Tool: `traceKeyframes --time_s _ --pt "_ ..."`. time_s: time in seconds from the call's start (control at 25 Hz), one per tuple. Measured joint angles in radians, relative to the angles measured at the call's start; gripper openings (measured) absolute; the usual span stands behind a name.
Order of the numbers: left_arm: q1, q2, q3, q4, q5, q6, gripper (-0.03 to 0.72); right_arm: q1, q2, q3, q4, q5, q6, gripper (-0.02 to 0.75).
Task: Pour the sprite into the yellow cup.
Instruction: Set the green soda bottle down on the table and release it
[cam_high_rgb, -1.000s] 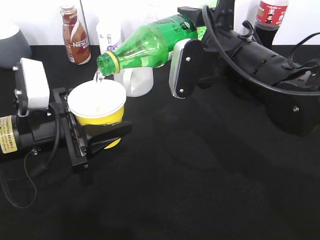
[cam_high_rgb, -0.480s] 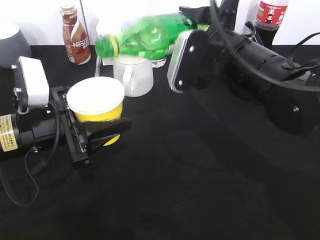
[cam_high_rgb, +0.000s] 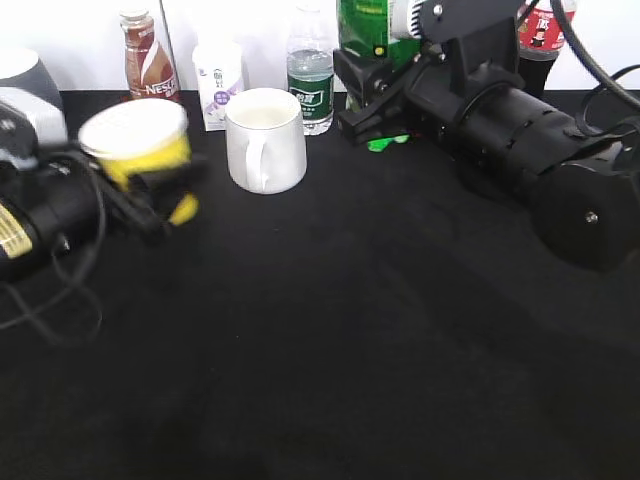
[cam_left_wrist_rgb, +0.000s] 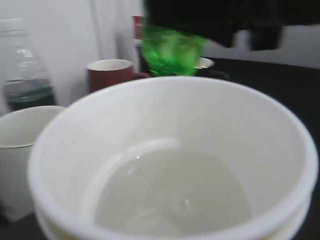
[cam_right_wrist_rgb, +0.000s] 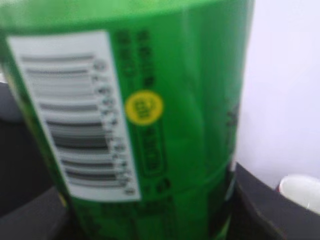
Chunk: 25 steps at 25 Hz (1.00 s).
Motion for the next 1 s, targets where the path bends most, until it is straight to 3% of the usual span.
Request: traceKeyframes --time_s 0.2,0.36,0.64,0.88,1.0 --pt "0.076 0.019 -0.05 -0.152 0.074 0.097 0.487 0.0 0.0 0.0 0.001 0.012 0.061 0.426" --pt "0.129 0.14 -0.156 -0.154 0.111 0.138 0.487 0.0 0.0 0.0 0.001 0.012 0.092 0.426" --pt "0.145 0.397 -0.343 -0.155 0.018 0.181 0.487 0.0 0.0 0.0 0.001 0.013 0.137 0.423" --pt "0.277 0.405 -0.35 -0.15 0.004 0.181 0.487 0.0 0.0 0.0 0.001 0.013 0.138 0.423" --pt "0.287 0.405 -0.351 -0.144 0.003 0.227 0.487 0.0 0.0 0.0 0.001 0.013 0.139 0.423"
